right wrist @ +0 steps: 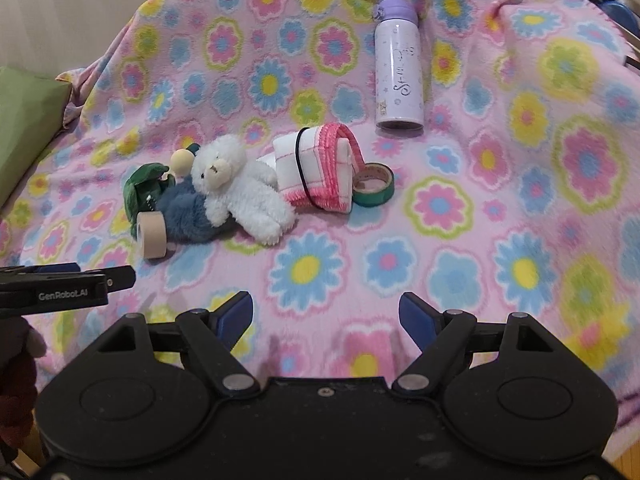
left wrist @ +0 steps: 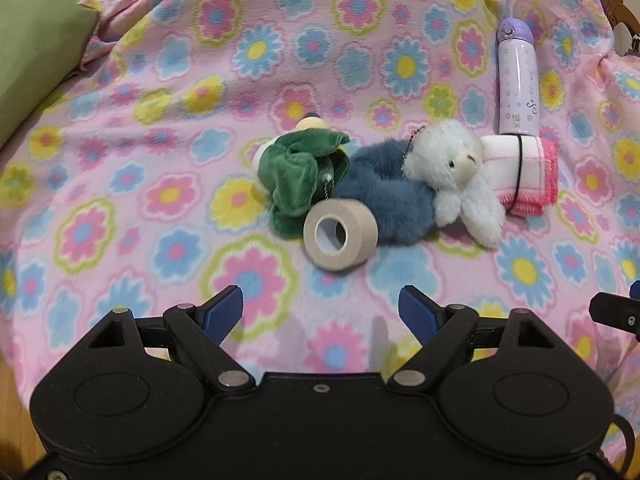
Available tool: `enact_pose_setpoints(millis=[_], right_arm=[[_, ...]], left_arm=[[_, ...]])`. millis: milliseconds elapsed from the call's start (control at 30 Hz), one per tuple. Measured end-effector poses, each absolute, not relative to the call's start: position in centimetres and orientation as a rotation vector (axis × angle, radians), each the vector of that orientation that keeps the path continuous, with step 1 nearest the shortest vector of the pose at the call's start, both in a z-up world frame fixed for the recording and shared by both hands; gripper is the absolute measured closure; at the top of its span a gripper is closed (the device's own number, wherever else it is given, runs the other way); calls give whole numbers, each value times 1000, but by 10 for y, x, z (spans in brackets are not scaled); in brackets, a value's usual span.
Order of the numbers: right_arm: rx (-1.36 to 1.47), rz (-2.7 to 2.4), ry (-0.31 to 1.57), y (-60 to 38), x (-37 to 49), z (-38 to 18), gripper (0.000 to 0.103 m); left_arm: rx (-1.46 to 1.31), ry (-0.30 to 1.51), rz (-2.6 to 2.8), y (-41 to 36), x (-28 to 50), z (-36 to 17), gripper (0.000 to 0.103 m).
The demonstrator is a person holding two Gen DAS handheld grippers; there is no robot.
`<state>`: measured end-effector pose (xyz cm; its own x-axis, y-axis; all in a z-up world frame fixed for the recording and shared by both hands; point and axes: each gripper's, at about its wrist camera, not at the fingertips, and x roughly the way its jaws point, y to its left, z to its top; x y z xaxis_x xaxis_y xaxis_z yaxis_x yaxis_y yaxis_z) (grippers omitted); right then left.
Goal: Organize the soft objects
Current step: 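Move the left gripper toward the beige tape roll beside the frog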
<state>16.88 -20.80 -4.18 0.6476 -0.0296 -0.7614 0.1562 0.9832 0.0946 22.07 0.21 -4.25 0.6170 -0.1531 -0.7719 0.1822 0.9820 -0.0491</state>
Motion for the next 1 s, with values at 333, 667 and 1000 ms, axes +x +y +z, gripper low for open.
enact_pose_setpoints(millis=[333, 667, 1000], right_arm=[[142, -91, 868, -205, 205, -52, 22], [144, -89, 905, -203, 220, -66, 22], [143, -98, 909, -203, 222, -69, 22]], left_arm=[[-40, 902, -246, 1, 258, -64, 22], [-104, 890, -296, 1, 278, -74, 39], [-57, 887, -271, -3, 274, -64, 52]])
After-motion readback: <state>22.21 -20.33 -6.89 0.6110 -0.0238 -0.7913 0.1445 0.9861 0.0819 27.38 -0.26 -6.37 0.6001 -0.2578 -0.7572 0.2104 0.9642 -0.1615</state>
